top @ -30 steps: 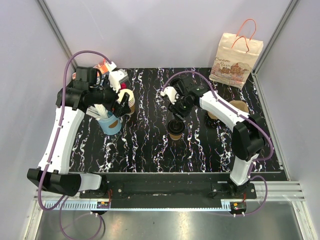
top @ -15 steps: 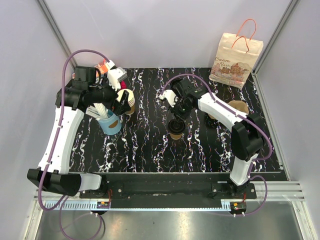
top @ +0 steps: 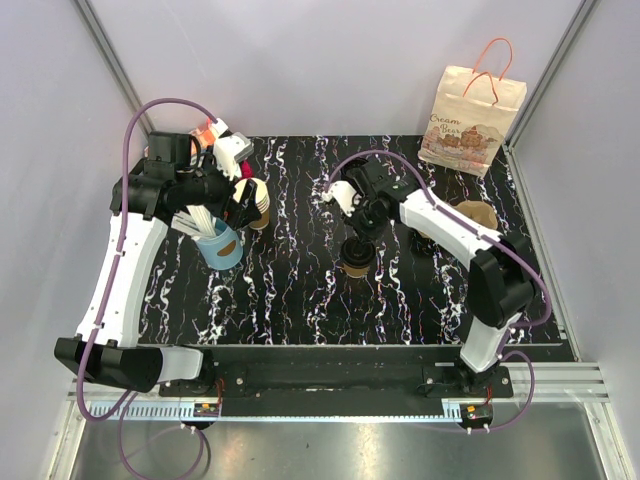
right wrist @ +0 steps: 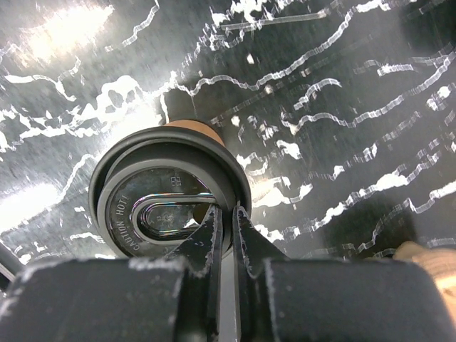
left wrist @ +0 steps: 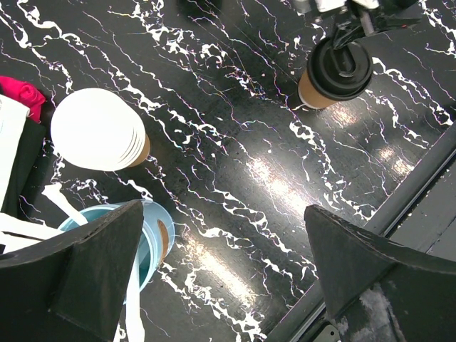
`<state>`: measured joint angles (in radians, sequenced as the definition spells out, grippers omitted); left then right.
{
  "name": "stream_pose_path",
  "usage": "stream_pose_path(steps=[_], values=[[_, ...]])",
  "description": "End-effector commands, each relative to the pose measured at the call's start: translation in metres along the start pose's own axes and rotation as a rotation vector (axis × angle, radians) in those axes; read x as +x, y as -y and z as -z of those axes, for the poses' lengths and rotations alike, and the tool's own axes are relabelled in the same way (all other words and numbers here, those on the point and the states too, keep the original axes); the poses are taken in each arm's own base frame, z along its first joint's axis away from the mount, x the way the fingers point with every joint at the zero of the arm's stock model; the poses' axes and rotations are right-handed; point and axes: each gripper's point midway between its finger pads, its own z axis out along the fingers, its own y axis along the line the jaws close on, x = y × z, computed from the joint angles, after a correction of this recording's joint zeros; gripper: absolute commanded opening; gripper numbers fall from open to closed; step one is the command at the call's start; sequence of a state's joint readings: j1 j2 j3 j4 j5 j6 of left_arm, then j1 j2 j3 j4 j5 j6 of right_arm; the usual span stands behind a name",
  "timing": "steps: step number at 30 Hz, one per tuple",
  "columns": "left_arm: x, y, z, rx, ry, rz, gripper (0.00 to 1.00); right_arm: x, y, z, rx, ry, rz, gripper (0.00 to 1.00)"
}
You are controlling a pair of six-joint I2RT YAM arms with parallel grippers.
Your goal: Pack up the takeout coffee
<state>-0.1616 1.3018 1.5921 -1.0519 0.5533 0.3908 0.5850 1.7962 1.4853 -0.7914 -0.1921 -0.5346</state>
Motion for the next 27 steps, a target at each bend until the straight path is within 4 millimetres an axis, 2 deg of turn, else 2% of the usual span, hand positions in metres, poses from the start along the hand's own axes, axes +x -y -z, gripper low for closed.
stream_pose_path(steps=[1, 8, 12, 13, 17, 23, 27], values=[[-0.013, 0.000, 0.006, -0.008, 0.057, -0.015, 0.99, -0.002, 0.003, 0.037, 0.090, 0.031, 0.027, 0.00], [-0.015, 0.004, 0.006, 0.014, 0.059, -0.013, 0.99, 0.029, 0.007, 0.066, 0.181, -0.010, 0.013, 0.00], [-0.015, 0.005, 0.004, 0.030, 0.061, -0.010, 0.99, 0.058, 0.013, 0.083, 0.210, -0.021, -0.050, 0.00], [-0.015, 0.006, 0.003, 0.034, 0.060, -0.008, 0.99, 0.069, 0.021, 0.088, 0.226, -0.028, -0.087, 0.00], [-0.016, 0.007, 0.002, 0.047, 0.061, -0.004, 0.99, 0.095, 0.031, 0.107, 0.265, -0.010, -0.163, 0.00], [-0.016, 0.007, 0.000, 0.057, 0.059, 0.002, 0.99, 0.137, 0.038, 0.121, 0.317, -0.029, -0.238, 0.00], [-0.017, 0.007, -0.002, 0.065, 0.058, 0.009, 0.99, 0.165, 0.044, 0.124, 0.331, -0.048, -0.301, 0.00]])
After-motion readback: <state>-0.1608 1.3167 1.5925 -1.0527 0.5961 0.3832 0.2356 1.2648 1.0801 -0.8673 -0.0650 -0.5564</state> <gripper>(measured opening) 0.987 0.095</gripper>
